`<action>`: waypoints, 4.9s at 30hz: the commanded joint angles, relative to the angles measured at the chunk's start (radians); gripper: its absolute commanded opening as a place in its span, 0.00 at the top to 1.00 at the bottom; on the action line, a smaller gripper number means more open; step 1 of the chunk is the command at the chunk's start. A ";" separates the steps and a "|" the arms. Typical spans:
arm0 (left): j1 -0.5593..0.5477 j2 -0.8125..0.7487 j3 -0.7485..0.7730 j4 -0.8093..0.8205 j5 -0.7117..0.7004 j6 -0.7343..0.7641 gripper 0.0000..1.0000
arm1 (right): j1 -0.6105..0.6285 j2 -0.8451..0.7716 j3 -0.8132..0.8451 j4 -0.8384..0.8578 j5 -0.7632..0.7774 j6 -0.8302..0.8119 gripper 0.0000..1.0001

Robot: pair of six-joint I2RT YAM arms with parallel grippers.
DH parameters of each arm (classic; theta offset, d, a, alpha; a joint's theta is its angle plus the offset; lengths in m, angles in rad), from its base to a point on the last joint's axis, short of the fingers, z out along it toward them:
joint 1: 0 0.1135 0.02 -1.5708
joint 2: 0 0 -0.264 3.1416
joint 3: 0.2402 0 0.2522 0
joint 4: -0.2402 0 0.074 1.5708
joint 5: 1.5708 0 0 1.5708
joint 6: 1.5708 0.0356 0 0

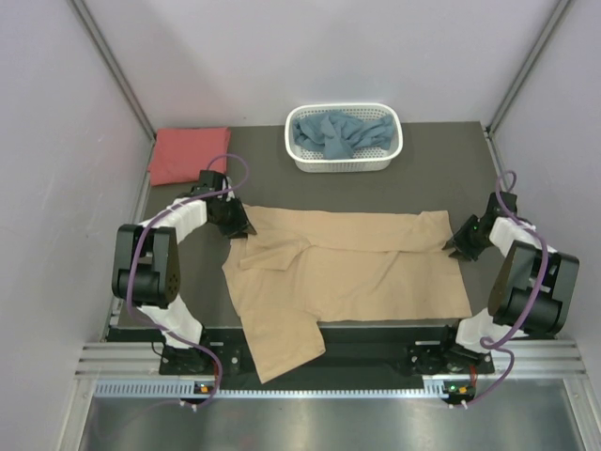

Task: Fold and stack the t-shirts
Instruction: Fold the tshirt

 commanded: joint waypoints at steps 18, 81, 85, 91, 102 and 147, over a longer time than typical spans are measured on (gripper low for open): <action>-0.005 -0.013 0.034 0.021 0.033 -0.003 1.00 | -0.032 0.069 0.054 0.092 0.002 0.032 0.82; 0.056 0.038 0.384 -0.057 -0.111 -0.052 1.00 | -0.030 0.215 0.470 0.133 -0.104 0.067 1.00; 0.067 0.050 0.407 -0.057 -0.115 -0.052 1.00 | -0.027 0.224 0.476 0.181 -0.128 0.099 1.00; 0.070 0.066 0.412 -0.059 -0.115 -0.056 1.00 | -0.017 0.255 0.507 0.211 -0.151 0.122 1.00; 0.086 0.098 0.464 -0.080 -0.141 -0.030 1.00 | 0.014 0.315 0.553 0.242 -0.167 0.150 1.00; 0.113 -0.016 0.232 -0.234 -0.034 0.011 1.00 | 0.032 0.215 0.427 -0.085 -0.049 -0.034 1.00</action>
